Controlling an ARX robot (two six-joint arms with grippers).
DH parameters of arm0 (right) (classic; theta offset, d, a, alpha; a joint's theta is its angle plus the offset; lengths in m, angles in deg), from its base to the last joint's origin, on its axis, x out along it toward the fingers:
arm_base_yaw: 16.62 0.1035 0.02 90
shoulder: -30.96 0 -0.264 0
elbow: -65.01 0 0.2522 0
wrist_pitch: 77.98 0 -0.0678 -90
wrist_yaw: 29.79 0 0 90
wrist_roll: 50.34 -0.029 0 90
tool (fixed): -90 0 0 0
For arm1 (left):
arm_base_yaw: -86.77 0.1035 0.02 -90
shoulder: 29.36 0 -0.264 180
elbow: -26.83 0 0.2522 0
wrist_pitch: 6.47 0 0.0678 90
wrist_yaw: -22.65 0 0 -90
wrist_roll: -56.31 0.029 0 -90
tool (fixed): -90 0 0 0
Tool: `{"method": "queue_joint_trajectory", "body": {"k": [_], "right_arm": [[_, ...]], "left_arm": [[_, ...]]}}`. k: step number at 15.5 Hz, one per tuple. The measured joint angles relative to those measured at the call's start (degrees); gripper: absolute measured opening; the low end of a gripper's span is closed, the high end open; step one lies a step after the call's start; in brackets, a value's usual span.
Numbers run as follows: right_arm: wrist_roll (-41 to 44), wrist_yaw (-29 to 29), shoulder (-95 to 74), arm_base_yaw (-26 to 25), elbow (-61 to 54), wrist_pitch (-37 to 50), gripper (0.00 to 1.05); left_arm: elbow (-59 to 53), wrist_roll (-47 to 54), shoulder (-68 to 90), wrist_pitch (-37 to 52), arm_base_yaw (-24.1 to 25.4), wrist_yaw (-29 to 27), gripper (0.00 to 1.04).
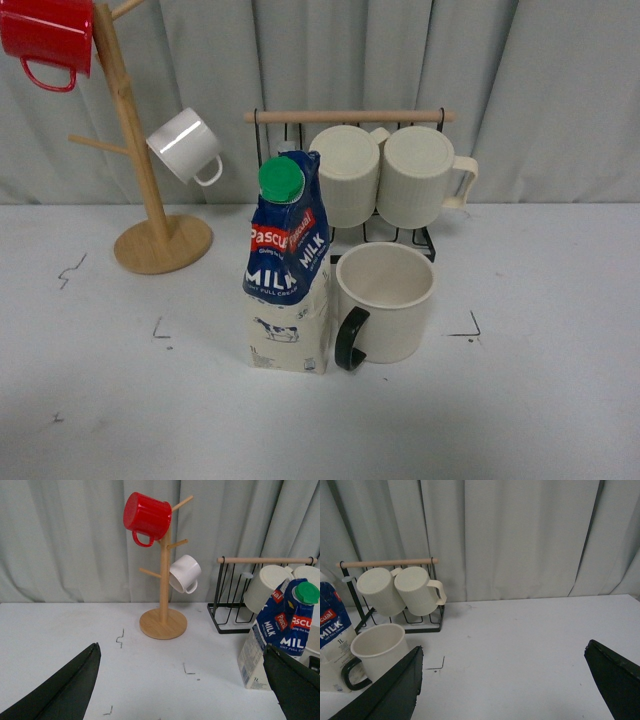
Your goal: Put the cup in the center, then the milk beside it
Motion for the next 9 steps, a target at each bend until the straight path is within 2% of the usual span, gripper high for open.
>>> {"method": "queue_joint_trajectory", "body": {"k": [9], "right_arm": [[-0.02, 0.0, 0.0, 0.0, 0.0, 0.0, 0.98]], "left_arm": [[0.0, 0.0, 0.0, 0.0, 0.0, 0.0, 0.98]]}}
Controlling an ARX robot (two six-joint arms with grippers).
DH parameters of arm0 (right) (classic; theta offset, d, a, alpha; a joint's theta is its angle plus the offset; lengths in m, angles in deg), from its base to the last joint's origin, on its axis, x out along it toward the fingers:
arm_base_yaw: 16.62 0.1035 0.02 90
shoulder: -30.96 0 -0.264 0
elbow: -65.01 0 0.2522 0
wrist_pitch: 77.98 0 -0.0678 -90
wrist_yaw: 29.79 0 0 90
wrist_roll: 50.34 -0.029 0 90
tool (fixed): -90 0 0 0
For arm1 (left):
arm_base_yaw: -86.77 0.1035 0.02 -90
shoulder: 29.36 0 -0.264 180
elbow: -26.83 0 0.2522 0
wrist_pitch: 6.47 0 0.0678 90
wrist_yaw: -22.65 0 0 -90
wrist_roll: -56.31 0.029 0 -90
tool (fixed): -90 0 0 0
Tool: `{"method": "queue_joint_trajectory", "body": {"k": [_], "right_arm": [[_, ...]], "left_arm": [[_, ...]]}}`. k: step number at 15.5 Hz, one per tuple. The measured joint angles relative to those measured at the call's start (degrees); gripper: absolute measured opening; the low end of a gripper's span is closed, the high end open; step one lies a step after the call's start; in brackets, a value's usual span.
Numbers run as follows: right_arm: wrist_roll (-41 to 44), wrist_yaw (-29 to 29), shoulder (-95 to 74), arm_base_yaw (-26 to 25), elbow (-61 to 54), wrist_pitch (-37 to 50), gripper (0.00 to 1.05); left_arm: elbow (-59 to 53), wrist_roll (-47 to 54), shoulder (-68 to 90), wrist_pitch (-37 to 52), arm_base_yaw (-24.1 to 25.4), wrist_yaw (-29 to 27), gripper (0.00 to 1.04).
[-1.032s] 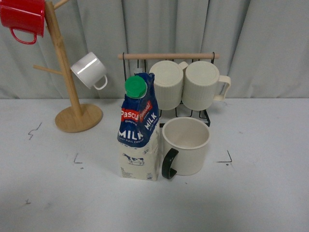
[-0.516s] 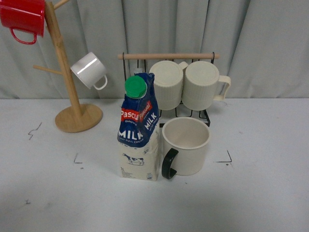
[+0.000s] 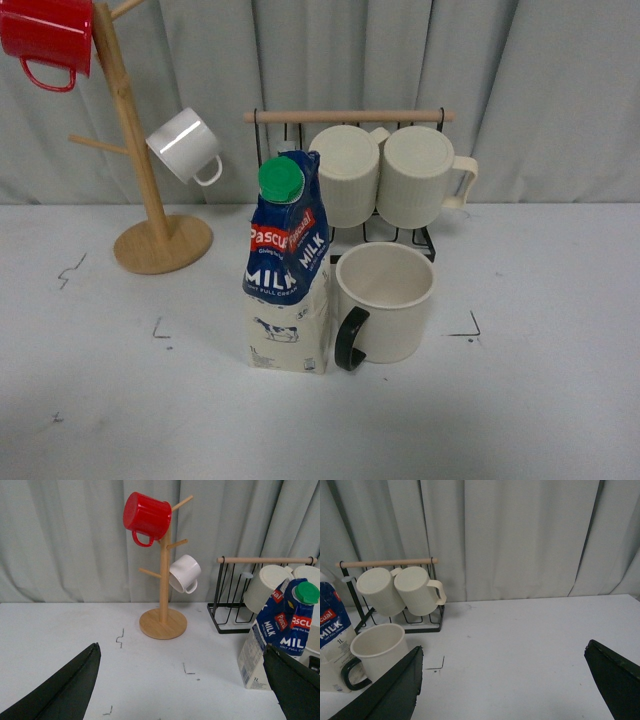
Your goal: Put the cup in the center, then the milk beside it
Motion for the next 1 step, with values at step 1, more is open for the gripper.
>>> {"method": "queue_joint_trajectory", "body": {"k": [1], "right_arm": [[0.0, 0.02, 0.0, 0.0, 0.0, 0.0, 0.98]], "left_arm": [[0.0, 0.0, 0.0, 0.0, 0.0, 0.0, 0.98]]}}
